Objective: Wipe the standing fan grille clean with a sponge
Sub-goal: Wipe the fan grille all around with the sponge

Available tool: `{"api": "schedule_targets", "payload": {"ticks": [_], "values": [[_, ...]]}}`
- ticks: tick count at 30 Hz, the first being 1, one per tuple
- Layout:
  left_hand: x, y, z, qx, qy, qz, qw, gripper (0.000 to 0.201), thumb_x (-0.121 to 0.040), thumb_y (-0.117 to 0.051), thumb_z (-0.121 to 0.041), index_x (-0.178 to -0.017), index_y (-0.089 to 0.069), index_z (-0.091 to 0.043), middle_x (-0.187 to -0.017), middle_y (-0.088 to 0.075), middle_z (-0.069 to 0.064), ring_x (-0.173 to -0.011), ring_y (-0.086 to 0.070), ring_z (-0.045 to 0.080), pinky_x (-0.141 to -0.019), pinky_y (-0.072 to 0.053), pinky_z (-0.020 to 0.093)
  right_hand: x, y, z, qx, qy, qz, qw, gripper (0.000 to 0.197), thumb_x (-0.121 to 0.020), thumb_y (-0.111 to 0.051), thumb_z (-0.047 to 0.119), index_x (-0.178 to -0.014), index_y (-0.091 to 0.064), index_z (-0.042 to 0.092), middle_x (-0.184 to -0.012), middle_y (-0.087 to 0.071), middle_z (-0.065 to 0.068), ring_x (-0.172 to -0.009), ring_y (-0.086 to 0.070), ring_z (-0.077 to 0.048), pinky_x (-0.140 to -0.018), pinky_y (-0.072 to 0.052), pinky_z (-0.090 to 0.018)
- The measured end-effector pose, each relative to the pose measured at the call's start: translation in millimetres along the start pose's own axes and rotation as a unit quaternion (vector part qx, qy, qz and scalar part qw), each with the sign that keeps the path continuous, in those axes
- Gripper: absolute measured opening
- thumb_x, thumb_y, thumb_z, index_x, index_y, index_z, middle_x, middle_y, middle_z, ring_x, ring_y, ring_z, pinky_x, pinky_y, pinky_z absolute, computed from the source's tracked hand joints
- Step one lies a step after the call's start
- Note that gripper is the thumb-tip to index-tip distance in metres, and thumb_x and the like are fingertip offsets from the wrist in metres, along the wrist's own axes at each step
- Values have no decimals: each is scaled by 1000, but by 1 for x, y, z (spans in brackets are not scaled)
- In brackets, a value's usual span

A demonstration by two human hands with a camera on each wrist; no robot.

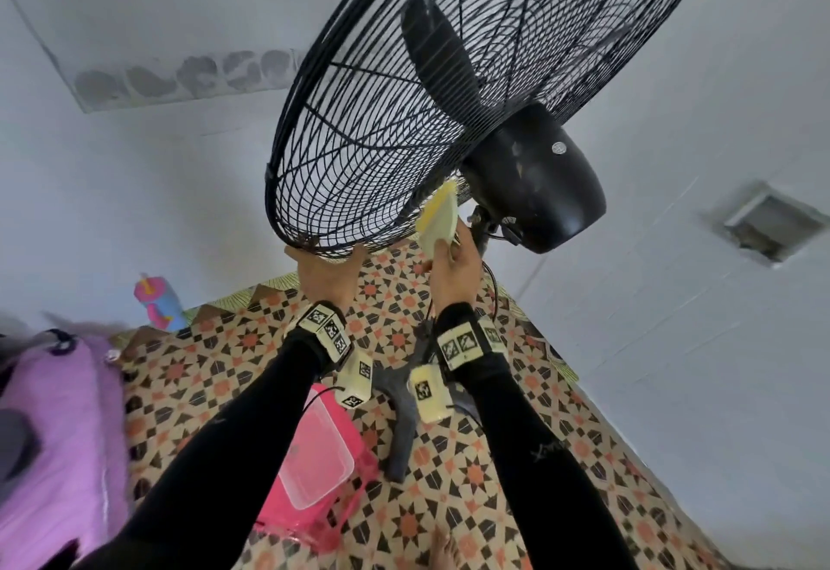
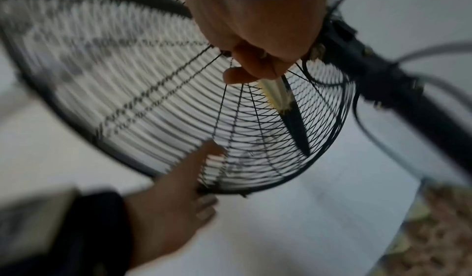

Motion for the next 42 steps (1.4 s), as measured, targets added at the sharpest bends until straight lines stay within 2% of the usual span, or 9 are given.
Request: {"api": "schedule_targets", "payload": {"ticks": [6,10,16,22,24,28,33,36,42], "values": [[6,-4,-2,13,-4,6,1000,119,-91,-80,-33,-162,10,-2,-163,-37,13,-146,-41,30,-100,-32,12,-21,-9,-12,17,13,-78,997,44,-102,-49,31,-146,-48,30,-117,-70,-3,-79,-74,-32,-68,-63,-49],[-1,-5,1,-16,14,-10,1000,127,-87,-82,-44,-162,11,-3,-161,-41,18,-146,-42,35,-118,-35,35,-18,-27,-41,65,-24,-7,998,47,-106,-48,12,-152,-41,12,-110,-70,-12,-69,-68,-18,-58,-54,-12],[-4,-7,4,-41,2,0,999,131,-89,-79,-49,-160,20,-2,-164,-37,17,-148,-40,35,-122,-34,39,-14,-14,-39,27,-2,-25,999,44,-105,-46,5,-149,-43,3,-116,-62,-6,-71,-65,0,-53,-41,2],[1,-6,2,-29,-4,-5,1000,126,-92,-78,-43,-160,19,1,-165,-34,17,-150,-36,33,-120,-31,33,-20,-30,-48,80,5,0,997,46,-101,-55,8,-146,-47,9,-119,-69,-19,-84,-72,-21,-68,-64,-41],[2,-6,2,-23,-8,-5,1000,127,-91,-79,-42,-160,18,2,-164,-36,15,-149,-39,31,-120,-32,31,-18,-27,-59,112,-35,78,990,49,-102,-51,9,-150,-43,13,-128,-65,-17,-81,-72,-19,-60,-61,-25],[3,-7,5,-15,-16,-8,1000,126,-91,-79,-42,-160,18,2,-163,-37,10,-144,-43,24,-113,-34,20,-22,-4,-39,33,32,-31,998,40,-105,-48,9,-144,-48,5,-106,-69,-11,-52,-61,-1,-46,-49,-10],[0,-8,9,-17,-25,-20,999,126,-90,-79,-42,-161,15,1,-160,-42,14,-146,-42,29,-105,-33,20,-20,-26,-49,0,-6,-19,1000,34,-104,-50,10,-137,-50,4,-114,-68,-18,-61,-72,-26,-54,-61,-36],[-10,-11,14,1,-39,-33,999,130,-87,-82,-45,-162,15,-2,-163,-38,14,-147,-40,30,-115,-32,25,-14,-33,-70,21,-71,75,994,40,-102,-52,9,-142,-50,9,-132,-61,-20,-63,-73,-17,-53,-58,-26],[-33,-22,34,79,-18,19,997,137,-78,-91,-40,-162,16,-28,-168,-24,4,-140,-46,25,-104,-47,37,-34,-9,-62,-34,22,-35,999,26,-104,-50,15,-127,-60,8,-89,-66,12,-58,-70,-27,-49,-60,-38]]}}
Point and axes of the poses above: each hand's wrist, its own x-axis away from the middle knuckle, its own y-axis out of the back of the hand, z = x × y, the point moved 4 cm from there along -x, towards the middle knuckle
